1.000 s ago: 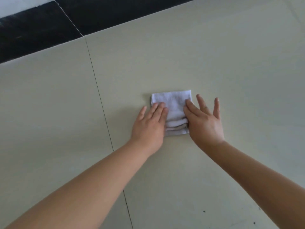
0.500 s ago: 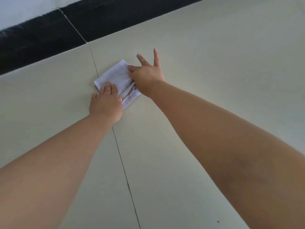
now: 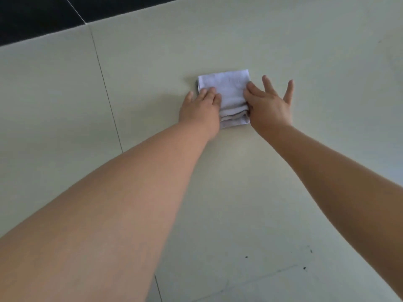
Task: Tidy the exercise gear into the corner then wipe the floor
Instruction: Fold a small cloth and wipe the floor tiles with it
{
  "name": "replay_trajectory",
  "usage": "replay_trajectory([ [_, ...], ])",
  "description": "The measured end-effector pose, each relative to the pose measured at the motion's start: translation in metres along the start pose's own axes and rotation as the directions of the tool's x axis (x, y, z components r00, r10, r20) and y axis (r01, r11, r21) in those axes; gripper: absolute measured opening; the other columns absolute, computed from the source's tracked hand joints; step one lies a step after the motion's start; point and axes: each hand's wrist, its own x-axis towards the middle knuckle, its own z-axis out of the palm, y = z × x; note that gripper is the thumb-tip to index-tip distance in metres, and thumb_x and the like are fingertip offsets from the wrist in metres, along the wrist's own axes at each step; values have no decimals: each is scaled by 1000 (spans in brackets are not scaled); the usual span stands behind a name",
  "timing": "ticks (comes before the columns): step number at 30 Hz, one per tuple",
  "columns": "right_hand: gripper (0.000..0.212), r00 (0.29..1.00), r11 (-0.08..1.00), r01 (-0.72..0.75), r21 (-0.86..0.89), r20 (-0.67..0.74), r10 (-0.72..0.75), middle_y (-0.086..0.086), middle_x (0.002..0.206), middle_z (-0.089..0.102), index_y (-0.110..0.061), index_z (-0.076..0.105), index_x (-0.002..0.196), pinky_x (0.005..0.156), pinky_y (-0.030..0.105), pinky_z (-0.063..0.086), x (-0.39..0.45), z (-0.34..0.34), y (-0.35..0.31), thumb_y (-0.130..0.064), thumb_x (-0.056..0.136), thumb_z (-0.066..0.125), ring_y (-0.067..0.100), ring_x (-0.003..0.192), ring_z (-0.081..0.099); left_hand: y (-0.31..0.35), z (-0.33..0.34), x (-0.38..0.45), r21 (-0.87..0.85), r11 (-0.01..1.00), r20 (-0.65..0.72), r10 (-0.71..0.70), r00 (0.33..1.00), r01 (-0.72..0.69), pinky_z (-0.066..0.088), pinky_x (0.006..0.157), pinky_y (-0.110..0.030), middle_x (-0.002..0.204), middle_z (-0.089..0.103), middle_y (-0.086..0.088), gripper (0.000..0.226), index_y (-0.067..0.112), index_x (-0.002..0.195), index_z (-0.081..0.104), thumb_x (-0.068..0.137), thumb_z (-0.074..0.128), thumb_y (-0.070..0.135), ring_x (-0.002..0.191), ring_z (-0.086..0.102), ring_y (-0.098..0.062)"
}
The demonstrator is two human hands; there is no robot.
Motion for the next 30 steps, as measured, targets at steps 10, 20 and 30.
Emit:
replay_trajectory([
  [10,48,996,980,89,180,-5,-90,3,150,38,-8,44,139,104,55,-16,-102,48,-96,-9,91,49,35,144,21,-52,70,-145,17,999,-57,-39,998,40,43,102,-48,141,50,-16,52,1,131,54,90,35,28,128,53,-26],
  [20,36,986,987,160,-33,-49,-161,-4,110,73,-15,76,96,88,69,17,-196,77,-102,-16,65,56,36,108,65,-57,116,-218,65,990,-92,127,988,-121,12,117,-28,111,73,-9,52,7,104,74,75,37,29,100,71,-25],
  [30,45,958,959,-281,-28,49,282,-7,153,32,-17,43,140,109,64,-10,-144,30,1,-6,96,37,24,148,9,60,64,-109,-14,977,-78,213,974,-215,5,121,-37,160,12,-4,50,10,150,20,102,23,24,149,10,-15],
])
